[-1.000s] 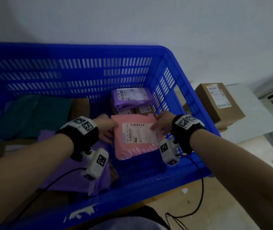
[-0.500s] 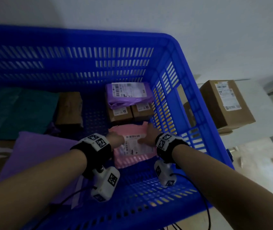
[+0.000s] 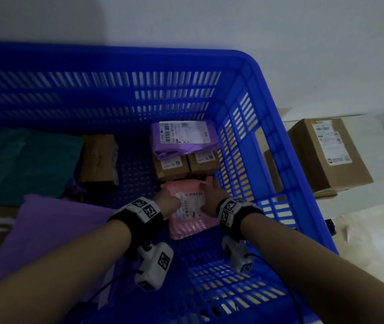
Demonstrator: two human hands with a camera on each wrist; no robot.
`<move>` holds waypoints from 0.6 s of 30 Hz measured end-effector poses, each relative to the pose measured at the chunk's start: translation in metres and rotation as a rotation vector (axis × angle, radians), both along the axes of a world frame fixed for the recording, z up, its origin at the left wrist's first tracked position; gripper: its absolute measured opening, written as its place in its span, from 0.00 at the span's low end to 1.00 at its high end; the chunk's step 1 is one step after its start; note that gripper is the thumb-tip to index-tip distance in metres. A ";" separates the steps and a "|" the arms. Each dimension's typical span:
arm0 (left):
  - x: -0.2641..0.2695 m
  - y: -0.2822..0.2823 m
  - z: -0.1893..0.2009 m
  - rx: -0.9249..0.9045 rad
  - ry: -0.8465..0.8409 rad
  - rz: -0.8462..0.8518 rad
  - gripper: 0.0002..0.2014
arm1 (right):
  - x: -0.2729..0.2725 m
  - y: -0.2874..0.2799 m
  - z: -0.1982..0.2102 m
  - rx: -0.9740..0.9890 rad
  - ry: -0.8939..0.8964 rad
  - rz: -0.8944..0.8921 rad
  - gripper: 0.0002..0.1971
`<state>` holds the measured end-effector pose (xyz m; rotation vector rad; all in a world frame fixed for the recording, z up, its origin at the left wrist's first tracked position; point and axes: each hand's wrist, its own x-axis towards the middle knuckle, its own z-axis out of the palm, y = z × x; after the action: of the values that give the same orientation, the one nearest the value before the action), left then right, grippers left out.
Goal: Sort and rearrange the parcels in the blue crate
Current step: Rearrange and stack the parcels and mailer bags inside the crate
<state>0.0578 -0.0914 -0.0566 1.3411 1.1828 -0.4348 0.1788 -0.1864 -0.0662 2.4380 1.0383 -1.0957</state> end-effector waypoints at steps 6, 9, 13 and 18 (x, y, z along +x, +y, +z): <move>-0.009 0.043 0.055 0.264 -0.229 -0.241 0.13 | 0.003 0.033 0.042 0.160 0.102 -0.023 0.19; -0.024 0.070 0.090 0.297 -0.271 -0.182 0.14 | -0.007 0.052 0.066 0.243 0.341 -0.180 0.13; -0.064 0.109 0.130 0.363 -0.228 -0.182 0.15 | -0.023 0.081 0.084 0.305 0.565 -0.395 0.06; -0.130 0.143 0.151 0.475 -0.066 -0.289 0.17 | -0.065 0.103 0.104 0.206 0.734 -0.432 0.19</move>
<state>-0.0721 0.0513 0.0947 1.9367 1.0775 -0.3196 0.1141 -0.0829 0.0377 2.5275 0.8278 -2.2393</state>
